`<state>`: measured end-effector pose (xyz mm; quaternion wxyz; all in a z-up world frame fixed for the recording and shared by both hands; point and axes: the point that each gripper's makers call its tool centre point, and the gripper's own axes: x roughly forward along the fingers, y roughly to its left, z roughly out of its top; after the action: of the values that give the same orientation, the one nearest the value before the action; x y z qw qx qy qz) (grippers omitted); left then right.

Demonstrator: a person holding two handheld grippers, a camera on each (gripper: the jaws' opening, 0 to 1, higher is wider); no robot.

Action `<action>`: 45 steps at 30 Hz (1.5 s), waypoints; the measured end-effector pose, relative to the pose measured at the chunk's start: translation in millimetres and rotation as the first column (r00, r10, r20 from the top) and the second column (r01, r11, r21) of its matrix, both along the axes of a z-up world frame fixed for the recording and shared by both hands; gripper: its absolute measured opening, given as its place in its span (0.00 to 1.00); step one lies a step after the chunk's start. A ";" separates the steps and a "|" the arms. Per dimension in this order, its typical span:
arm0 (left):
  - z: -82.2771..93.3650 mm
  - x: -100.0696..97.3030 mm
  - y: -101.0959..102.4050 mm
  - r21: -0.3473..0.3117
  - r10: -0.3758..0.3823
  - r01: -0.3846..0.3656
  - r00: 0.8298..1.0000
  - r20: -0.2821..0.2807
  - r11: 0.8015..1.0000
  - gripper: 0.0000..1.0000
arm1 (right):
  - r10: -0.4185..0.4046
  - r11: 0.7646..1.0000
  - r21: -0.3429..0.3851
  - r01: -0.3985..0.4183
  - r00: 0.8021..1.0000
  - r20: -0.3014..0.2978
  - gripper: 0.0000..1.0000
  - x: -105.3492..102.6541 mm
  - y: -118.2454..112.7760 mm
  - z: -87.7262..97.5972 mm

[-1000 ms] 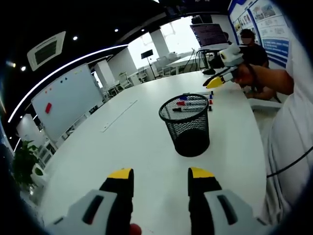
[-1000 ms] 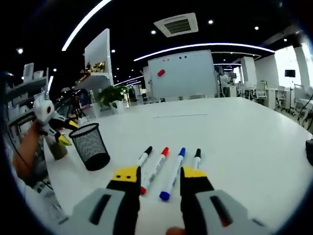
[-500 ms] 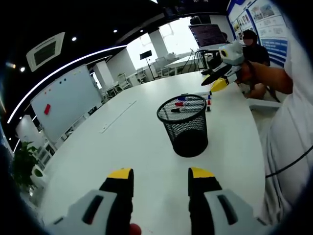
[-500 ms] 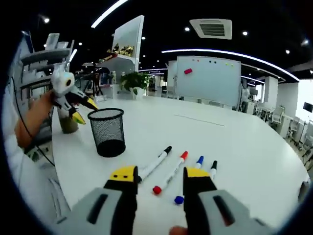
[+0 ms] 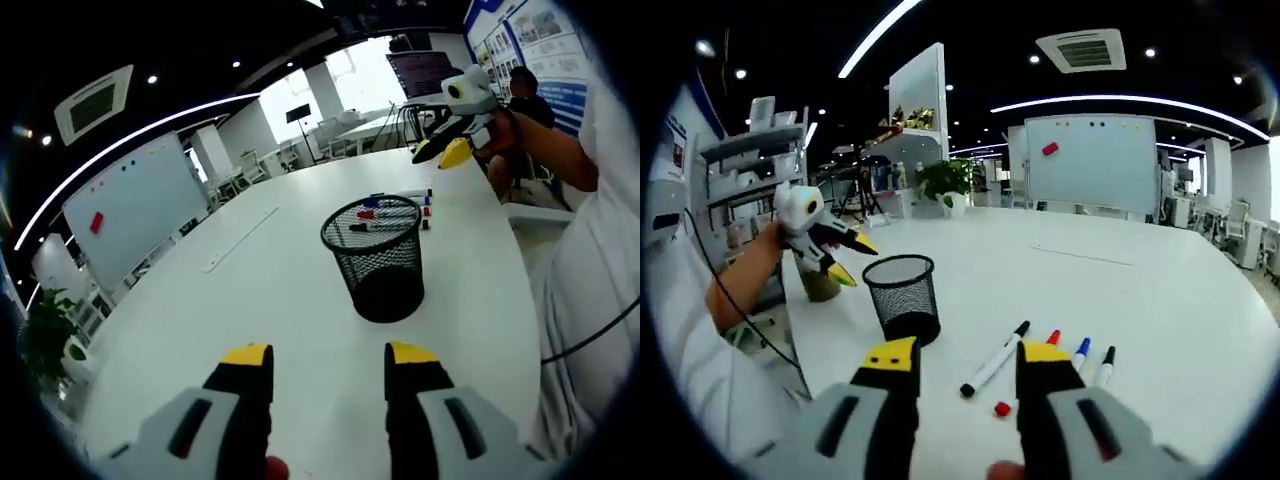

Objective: Pick up the whiteboard markers from the pen holder and place them facing the whiteboard neatly

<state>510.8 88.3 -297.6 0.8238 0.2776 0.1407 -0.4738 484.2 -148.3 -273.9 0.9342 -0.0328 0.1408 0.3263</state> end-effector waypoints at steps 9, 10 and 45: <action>0.9 -1.0 -0.7 -0.009 -0.008 0.008 1.000 -0.005 1.000 0.46 | -0.028 0.998 -0.060 0.027 0.999 -0.020 0.37 2.3 -17.6 3.2; 0.9 -1.0 -0.7 -0.009 -0.009 0.008 1.000 -0.005 1.000 0.46 | -0.028 0.998 -0.065 0.026 0.999 -0.022 0.37 1.4 -19.6 4.8; 10.0 -5.3 -4.1 -0.076 -0.043 0.041 0.999 -0.025 0.996 0.45 | -0.079 0.985 -0.158 0.071 0.996 -0.045 0.37 -0.6 -51.2 -5.1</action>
<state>505.5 84.1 -287.6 0.8215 0.2428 0.1280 -0.4997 483.6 -199.5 -279.0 0.9364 -0.0921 0.1909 0.2798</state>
